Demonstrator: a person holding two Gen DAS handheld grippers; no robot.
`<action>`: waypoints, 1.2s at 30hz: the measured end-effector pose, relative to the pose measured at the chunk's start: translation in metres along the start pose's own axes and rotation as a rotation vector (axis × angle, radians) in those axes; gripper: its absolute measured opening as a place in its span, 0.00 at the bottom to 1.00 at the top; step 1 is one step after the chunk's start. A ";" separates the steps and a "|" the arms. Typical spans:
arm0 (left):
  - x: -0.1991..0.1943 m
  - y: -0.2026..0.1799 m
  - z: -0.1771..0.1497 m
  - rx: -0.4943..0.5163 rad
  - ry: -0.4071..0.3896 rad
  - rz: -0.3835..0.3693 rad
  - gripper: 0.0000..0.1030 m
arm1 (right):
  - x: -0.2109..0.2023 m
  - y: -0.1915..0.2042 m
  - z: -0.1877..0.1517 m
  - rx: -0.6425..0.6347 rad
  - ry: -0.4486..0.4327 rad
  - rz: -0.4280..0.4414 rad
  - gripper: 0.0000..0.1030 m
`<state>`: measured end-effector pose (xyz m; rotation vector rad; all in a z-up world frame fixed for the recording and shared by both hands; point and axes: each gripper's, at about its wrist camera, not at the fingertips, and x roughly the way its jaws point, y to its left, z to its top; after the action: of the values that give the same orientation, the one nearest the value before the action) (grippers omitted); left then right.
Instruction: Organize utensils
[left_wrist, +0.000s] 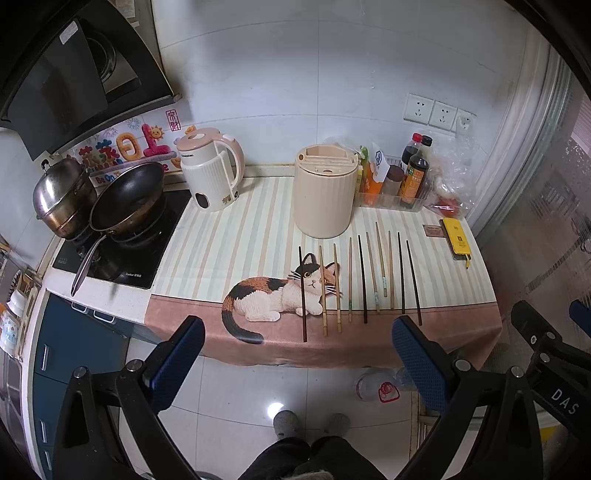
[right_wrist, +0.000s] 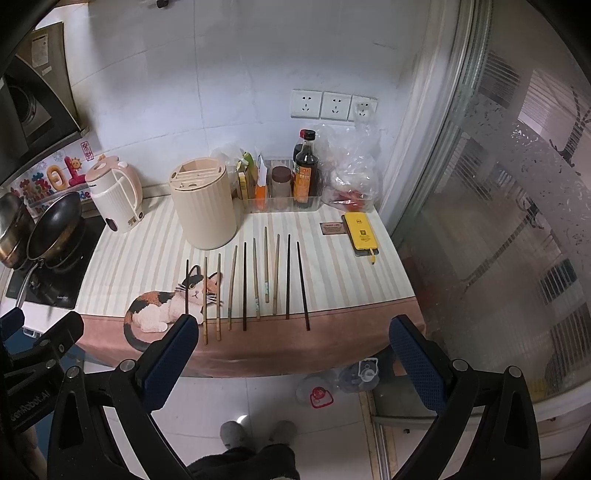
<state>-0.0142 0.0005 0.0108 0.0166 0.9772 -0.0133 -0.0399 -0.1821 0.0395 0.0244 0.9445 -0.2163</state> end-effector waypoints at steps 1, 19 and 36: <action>-0.001 0.000 0.000 0.001 0.000 0.001 1.00 | 0.001 -0.002 0.001 0.000 0.000 0.002 1.00; 0.000 -0.004 -0.003 0.003 0.002 -0.001 1.00 | -0.001 -0.007 0.003 0.000 -0.011 0.004 1.00; -0.002 -0.002 0.002 0.003 0.002 -0.002 1.00 | 0.000 -0.008 0.006 0.000 -0.016 0.006 1.00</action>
<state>-0.0137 -0.0014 0.0132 0.0182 0.9788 -0.0165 -0.0369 -0.1910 0.0436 0.0251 0.9284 -0.2108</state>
